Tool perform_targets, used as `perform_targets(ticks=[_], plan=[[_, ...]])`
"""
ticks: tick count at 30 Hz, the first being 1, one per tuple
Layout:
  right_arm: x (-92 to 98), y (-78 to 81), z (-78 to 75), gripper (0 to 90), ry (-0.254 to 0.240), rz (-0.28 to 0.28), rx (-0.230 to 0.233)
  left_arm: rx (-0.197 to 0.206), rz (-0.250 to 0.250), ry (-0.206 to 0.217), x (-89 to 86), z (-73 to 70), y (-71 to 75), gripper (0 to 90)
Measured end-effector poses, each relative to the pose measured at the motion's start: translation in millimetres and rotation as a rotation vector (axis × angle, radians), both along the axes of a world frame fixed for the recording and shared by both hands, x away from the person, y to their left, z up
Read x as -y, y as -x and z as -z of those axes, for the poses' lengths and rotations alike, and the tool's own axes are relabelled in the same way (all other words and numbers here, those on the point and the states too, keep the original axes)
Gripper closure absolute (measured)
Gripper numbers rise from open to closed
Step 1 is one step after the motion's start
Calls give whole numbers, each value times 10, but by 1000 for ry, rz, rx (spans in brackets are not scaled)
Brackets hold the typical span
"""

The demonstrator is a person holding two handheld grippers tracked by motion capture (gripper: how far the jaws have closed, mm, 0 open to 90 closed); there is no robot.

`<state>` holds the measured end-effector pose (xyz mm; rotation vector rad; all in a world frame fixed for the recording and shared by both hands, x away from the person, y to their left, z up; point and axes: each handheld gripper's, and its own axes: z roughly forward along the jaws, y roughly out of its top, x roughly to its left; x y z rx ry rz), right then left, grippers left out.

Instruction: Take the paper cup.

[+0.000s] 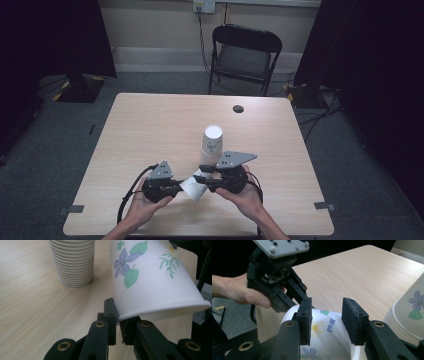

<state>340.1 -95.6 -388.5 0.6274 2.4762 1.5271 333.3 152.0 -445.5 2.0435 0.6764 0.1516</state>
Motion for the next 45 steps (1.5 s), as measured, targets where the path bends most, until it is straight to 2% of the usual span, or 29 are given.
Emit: perform_targets(ticks=[2, 6, 10, 14, 17, 20, 23, 25, 33, 36, 39, 45], plan=[[12, -9, 25, 606, 5, 6, 1, 5, -4, 5, -18, -10, 2, 855], [22, 6, 53, 592, 25, 6, 6, -5, -6, 44, -61, -36, -5, 864], [35, 50, 77, 578, 49, -7, 10, 4, -6, 52, -87, -54, -36, 870], [28, 65, 86, 505, 70, -23, 17, -7, -16, 81, -120, -71, -67, 874], [-7, 60, 97, 442, 106, -50, 17, -17, -31, 111, -140, -79, -90, 877], [-33, 54, 105, 384, 115, -68, 24, -19, -29, 105, -148, -90, -97, 879], [-51, 70, 124, 331, 116, -85, 29, -22, -35, 119, -151, -110, -102, 878], [-72, 91, 141, 320, 138, -95, 40, -22, -34, 126, -157, -122, -106, 873], [-76, 101, 170, 255, 174, -115, 58, -35, -37, 145, -137, -133, -115, 874], [-93, 111, 192, 212, 180, -120, 69, -43, -40, 158, -139, -157, -124, 876], [-124, 113, 198, 187, 181, -125, 74, -16, -43, 142, -114, -202, -92, 878], [-188, 128, 224, 154, 185, -137, 99, -39, -35, 148, -111, -191, -89, 877]])
